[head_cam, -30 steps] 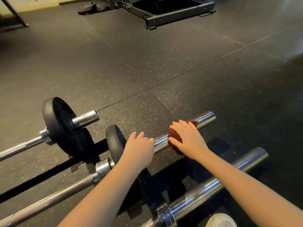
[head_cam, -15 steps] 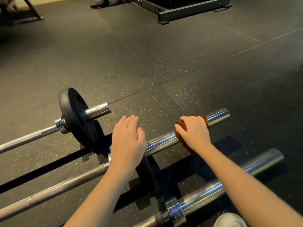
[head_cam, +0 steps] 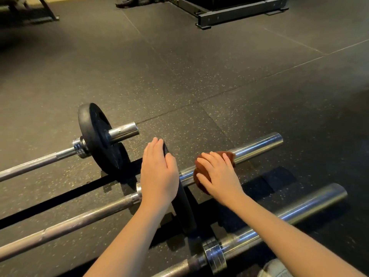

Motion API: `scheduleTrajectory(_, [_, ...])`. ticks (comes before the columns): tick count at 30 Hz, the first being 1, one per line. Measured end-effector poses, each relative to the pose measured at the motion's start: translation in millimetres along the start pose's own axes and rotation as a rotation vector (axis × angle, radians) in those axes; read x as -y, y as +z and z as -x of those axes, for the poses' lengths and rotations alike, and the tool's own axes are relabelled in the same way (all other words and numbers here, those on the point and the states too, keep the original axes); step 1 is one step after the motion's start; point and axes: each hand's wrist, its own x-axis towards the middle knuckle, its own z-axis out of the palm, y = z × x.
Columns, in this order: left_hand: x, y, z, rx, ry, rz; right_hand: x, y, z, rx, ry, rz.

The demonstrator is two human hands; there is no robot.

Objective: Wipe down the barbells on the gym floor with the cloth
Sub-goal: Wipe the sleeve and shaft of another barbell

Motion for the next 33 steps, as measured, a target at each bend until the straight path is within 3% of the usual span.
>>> scheduleTrajectory(2, [1.1,-1.1,1.1,-0.001,0.003,0.003,-18.0,-12.3,-5.7,0.082,-0.142,0.037])
scheduleTrajectory(3, [1.4,-1.4,0.9,0.0,0.004,0.009,-22.6,-16.5,-14.2,0.081,-0.126,0.028])
scheduleTrajectory(7, [1.0,-0.4,-2.2,-0.003,-0.013,0.015,13.1,-8.0,-34.7,-0.085,0.2,0.008])
scheduleTrajectory(8, [0.3,-0.1,-1.7,-0.006,-0.009,0.018,22.9,-1.7,-29.1,-0.075,0.182,-0.025])
scheduleTrajectory(12, [1.9,-0.9,0.3,-0.014,0.013,0.01,11.6,-8.3,-8.5,0.16,-0.211,0.024])
scheduleTrajectory(13, [2.6,-1.4,0.1,-0.01,0.009,0.007,8.3,-12.0,-17.5,0.163,-0.212,0.03])
scheduleTrajectory(16, [2.1,-2.6,-2.3,0.003,0.004,0.0,24.0,-8.8,-46.8,0.095,0.072,0.077])
scheduleTrajectory(18, [0.7,-2.3,-2.0,-0.001,0.004,0.0,42.4,4.3,-44.6,0.003,0.133,0.047])
scheduleTrajectory(23, [-0.4,-2.2,2.3,-0.006,0.019,-0.05,27.5,-5.5,-29.6,0.169,-0.152,-0.019])
scheduleTrajectory(27, [-1.7,-0.3,-0.6,0.002,0.036,-0.137,25.0,-5.4,-43.7,0.004,0.192,0.051])
scheduleTrajectory(28, [-2.5,-0.2,-0.5,0.002,0.038,-0.157,31.7,-0.8,-37.6,-0.037,0.206,0.024])
scheduleTrajectory(33, [-9.1,-0.6,1.1,-0.003,0.066,-0.286,19.5,-12.9,-16.5,0.147,-0.111,-0.008])
